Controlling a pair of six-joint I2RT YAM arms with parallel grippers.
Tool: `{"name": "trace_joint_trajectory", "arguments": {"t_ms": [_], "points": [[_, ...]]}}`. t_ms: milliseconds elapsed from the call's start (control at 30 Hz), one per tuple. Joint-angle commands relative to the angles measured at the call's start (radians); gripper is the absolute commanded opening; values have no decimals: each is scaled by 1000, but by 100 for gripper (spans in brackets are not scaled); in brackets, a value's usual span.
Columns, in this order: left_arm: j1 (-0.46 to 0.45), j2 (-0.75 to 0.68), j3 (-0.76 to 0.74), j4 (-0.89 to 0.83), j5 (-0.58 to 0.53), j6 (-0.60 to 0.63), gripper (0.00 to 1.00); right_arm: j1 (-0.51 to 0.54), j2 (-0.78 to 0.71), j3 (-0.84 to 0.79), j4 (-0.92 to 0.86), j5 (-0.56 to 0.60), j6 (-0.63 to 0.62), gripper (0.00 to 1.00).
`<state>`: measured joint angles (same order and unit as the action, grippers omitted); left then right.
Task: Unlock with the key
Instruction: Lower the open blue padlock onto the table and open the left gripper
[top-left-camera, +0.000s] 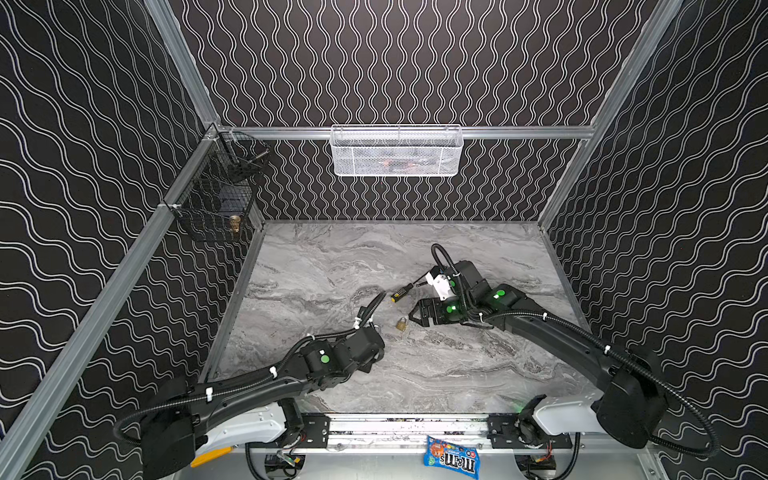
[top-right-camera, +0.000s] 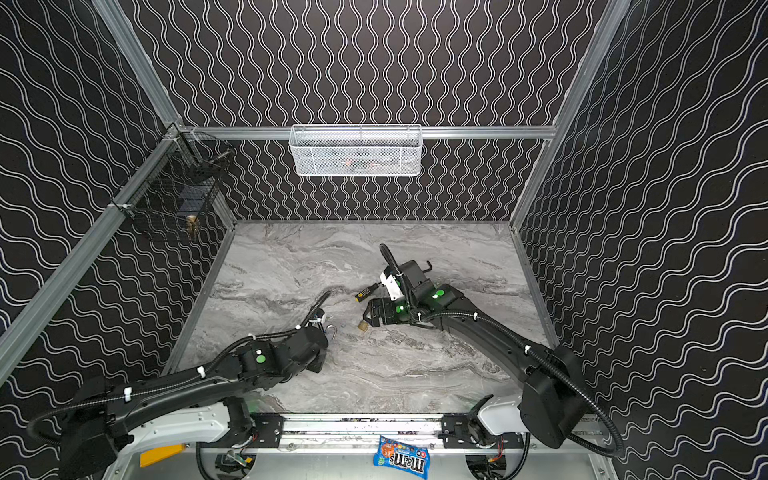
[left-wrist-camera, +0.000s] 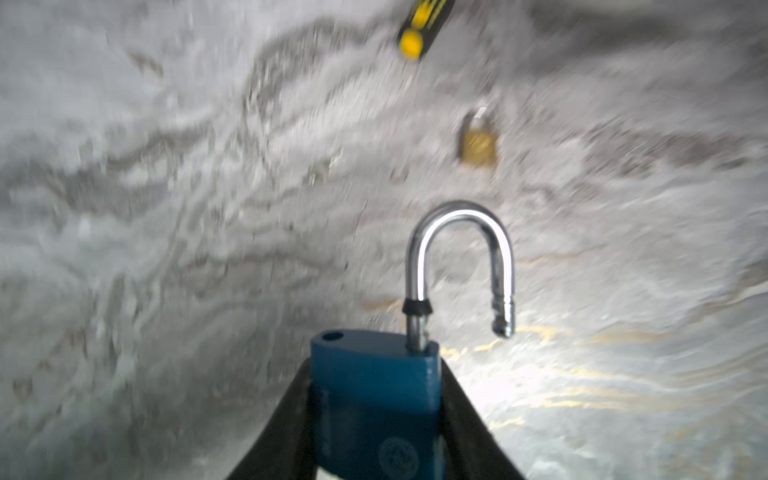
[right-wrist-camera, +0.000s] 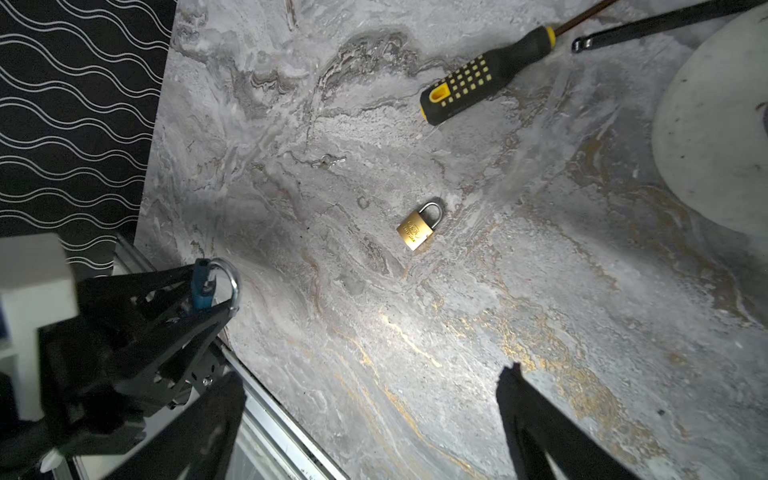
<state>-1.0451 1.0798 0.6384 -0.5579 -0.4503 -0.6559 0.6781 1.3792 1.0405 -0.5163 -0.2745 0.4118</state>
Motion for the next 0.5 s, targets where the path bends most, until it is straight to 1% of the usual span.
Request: {"name": "trace_joint_trajectory", "arguments": {"t_ms": [0, 100, 133, 233, 367, 467], "points": [[13, 41, -14, -56, 56, -99, 0, 0, 1, -27, 68, 26, 35, 96], [32, 79, -24, -42, 81, -107, 3, 0, -4, -36, 90, 35, 45, 96], [44, 90, -27, -38, 86, -110, 5, 0, -8, -67, 101, 40, 50, 96], [83, 129, -35, -20, 108, -111, 10, -2, -7, -81, 116, 44, 58, 96], [124, 178, -55, 25, 162, -111, 11, -2, -5, -91, 126, 49, 59, 96], [129, 203, -54, 28, 165, -118, 13, -3, 3, -88, 125, 50, 56, 96]]}}
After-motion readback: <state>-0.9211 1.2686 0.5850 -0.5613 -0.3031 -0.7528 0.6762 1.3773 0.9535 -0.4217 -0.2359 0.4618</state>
